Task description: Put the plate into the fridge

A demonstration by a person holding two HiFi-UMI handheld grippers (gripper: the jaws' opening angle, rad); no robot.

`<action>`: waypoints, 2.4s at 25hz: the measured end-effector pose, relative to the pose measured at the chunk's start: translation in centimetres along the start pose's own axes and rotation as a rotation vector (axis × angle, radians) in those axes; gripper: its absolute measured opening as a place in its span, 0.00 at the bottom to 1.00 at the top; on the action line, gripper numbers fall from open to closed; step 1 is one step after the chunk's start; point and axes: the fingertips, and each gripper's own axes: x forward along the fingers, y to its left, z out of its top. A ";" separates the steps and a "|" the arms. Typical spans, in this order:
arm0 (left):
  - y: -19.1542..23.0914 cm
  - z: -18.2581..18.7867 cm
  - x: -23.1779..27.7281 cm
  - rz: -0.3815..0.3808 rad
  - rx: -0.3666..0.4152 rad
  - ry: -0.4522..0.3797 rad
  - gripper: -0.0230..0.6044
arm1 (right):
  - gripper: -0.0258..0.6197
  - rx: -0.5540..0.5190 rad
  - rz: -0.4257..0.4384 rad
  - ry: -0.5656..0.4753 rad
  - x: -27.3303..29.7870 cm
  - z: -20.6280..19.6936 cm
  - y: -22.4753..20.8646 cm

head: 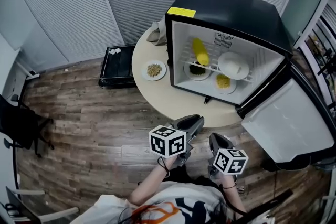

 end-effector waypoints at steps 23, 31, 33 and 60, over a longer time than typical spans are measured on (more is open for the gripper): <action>-12.5 -12.0 -2.6 0.120 0.073 -0.049 0.06 | 0.07 -0.030 0.079 0.016 -15.8 -7.3 -3.8; -15.4 -13.3 -4.2 0.154 0.114 -0.113 0.06 | 0.07 -0.076 0.133 0.012 -18.4 -7.8 -3.6; -15.6 -13.4 -4.9 0.165 0.121 -0.124 0.06 | 0.07 -0.092 0.143 0.012 -18.7 -7.9 -3.3; -18.1 -15.5 -5.6 0.140 0.201 -0.073 0.06 | 0.07 -0.129 0.184 -0.039 -20.2 -6.9 -2.3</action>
